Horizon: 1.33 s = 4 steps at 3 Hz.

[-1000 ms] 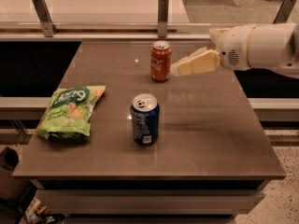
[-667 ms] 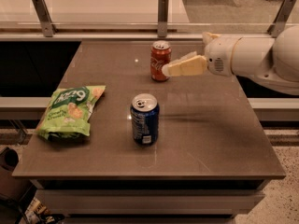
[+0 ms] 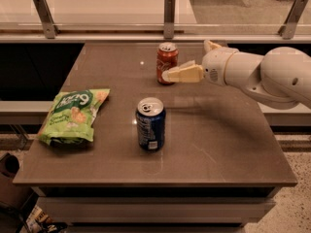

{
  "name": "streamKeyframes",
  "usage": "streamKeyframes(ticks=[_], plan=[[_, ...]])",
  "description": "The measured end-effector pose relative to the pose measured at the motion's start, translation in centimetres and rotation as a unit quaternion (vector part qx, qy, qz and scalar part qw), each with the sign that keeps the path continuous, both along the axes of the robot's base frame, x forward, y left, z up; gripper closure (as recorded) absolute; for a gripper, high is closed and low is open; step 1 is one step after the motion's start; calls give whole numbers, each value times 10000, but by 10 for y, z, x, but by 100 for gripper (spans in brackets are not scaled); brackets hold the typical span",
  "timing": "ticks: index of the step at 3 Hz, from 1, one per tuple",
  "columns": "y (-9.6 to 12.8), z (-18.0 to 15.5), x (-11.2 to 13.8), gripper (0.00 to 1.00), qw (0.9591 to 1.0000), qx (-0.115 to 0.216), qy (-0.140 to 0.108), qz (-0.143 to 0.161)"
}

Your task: Knock coke can over

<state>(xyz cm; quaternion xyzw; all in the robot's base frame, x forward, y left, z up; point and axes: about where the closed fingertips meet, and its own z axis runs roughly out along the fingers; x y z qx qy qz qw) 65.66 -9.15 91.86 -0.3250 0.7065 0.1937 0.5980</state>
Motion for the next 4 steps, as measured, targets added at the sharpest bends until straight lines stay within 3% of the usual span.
streamKeyframes(ticks=[3,4], plan=[[33,-10,38,0,9979,558,-299,154],[44,-16,43,0,9969,697,-296,227]])
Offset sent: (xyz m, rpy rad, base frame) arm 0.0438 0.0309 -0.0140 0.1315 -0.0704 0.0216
